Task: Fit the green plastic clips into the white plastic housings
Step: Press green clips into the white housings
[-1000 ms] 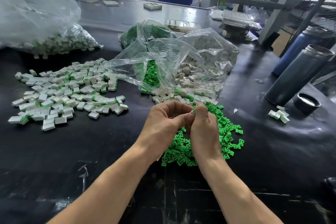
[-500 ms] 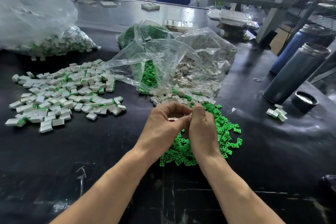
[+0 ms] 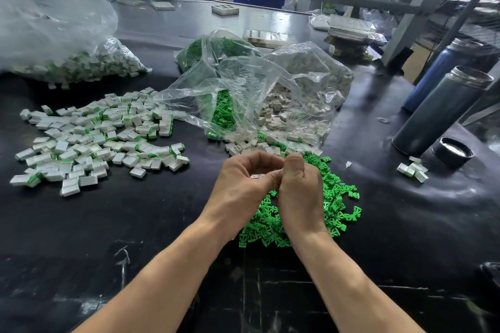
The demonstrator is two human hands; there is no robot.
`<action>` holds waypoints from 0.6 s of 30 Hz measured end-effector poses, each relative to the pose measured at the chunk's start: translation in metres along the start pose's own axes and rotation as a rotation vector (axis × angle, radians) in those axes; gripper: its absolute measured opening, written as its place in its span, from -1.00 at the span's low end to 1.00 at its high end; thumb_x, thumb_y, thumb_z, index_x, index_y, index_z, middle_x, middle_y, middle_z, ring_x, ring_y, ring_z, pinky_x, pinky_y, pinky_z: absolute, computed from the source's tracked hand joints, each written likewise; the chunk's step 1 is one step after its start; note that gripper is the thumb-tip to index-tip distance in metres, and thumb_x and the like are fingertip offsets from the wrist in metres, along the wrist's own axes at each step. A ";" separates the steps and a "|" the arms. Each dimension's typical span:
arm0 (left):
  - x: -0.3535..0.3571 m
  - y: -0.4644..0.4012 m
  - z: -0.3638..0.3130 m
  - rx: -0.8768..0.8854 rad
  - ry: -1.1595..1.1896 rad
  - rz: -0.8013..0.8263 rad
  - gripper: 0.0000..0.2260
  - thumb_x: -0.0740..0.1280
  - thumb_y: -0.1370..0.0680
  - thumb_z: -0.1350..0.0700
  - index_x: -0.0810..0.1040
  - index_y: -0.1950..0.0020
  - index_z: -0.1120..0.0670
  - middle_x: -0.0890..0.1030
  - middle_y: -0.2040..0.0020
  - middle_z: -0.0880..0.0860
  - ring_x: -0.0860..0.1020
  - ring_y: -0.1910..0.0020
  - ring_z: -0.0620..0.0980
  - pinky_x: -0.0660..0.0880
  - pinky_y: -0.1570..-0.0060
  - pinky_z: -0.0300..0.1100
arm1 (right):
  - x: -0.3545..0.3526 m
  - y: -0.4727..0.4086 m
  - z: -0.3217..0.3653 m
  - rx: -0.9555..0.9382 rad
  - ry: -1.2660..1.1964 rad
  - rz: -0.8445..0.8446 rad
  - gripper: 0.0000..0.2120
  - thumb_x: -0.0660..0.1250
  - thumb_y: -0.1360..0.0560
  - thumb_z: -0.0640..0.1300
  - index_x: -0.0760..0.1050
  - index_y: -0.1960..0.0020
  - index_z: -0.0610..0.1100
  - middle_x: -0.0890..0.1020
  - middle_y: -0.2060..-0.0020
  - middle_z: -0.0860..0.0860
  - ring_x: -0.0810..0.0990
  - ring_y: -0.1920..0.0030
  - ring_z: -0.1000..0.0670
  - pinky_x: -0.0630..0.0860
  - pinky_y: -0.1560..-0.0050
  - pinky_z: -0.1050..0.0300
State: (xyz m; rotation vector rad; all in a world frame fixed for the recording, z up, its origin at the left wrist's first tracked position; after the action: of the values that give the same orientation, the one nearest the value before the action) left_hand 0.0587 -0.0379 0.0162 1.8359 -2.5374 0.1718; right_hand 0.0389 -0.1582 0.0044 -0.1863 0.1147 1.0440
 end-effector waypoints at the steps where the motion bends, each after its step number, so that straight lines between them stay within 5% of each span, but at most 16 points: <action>1: 0.000 0.000 0.000 0.003 0.006 -0.003 -0.94 0.50 -0.52 0.24 0.69 0.02 0.18 0.73 0.09 0.14 0.66 0.11 -0.05 0.62 0.03 -0.16 | 0.000 0.000 0.001 -0.010 0.005 -0.001 -0.45 0.00 -0.55 0.18 0.73 0.17 0.01 0.73 0.29 0.02 0.70 0.23 0.01 0.66 0.21 -0.16; 5: 0.000 0.000 -0.002 0.003 0.025 -0.010 -0.94 0.49 -0.52 0.27 0.68 0.03 0.23 0.72 0.11 0.19 0.65 0.21 -0.11 0.57 0.20 -0.29 | 0.001 0.003 0.003 -0.017 -0.030 0.023 -0.49 0.01 -0.60 0.23 0.67 0.29 0.28 0.66 0.42 0.18 0.61 0.35 0.16 0.56 0.22 -0.01; 8: -0.006 -0.002 -0.002 -0.005 0.054 -0.030 -0.94 0.50 -0.51 0.27 0.68 0.04 0.22 0.73 0.16 0.12 0.64 0.28 -0.16 0.54 0.30 -0.34 | -0.003 0.002 0.000 -0.017 -0.067 0.033 -0.44 0.02 -0.65 0.33 0.66 0.26 0.15 0.57 0.49 0.19 0.54 0.41 0.19 0.54 0.28 0.03; 11: -0.017 -0.007 0.000 -0.003 -0.019 -0.087 -0.94 0.54 -0.49 0.18 0.70 0.08 0.08 0.73 0.18 -0.01 0.64 0.22 -0.18 0.53 0.15 -0.31 | -0.015 -0.002 0.005 -0.096 -0.104 0.021 -0.55 0.19 -0.69 0.22 0.63 0.19 -0.01 0.56 0.42 0.11 0.49 0.43 0.16 0.42 0.46 0.25; 18: -0.025 -0.008 0.001 0.004 -0.030 -0.125 -0.92 0.55 -0.48 0.15 0.69 0.09 0.09 0.72 0.22 -0.02 0.65 0.24 -0.19 0.52 0.23 -0.37 | -0.014 -0.005 0.015 -0.244 -0.063 0.175 -0.92 0.45 -0.60 -0.02 0.66 0.04 -0.01 0.69 0.25 0.13 0.60 0.27 0.19 0.50 0.32 0.36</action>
State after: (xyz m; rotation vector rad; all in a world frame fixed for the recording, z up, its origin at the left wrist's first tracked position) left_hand 0.0739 -0.0171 0.0147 2.0053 -2.4332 0.1499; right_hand 0.0363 -0.1689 0.0218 -0.3691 -0.0549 1.2371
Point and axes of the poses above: each hand's wrist, its own y-axis away from the middle knuckle, its own x-axis out of the palm, z = x × y, the point moved 8 cm from there along -y, towards the middle knuckle
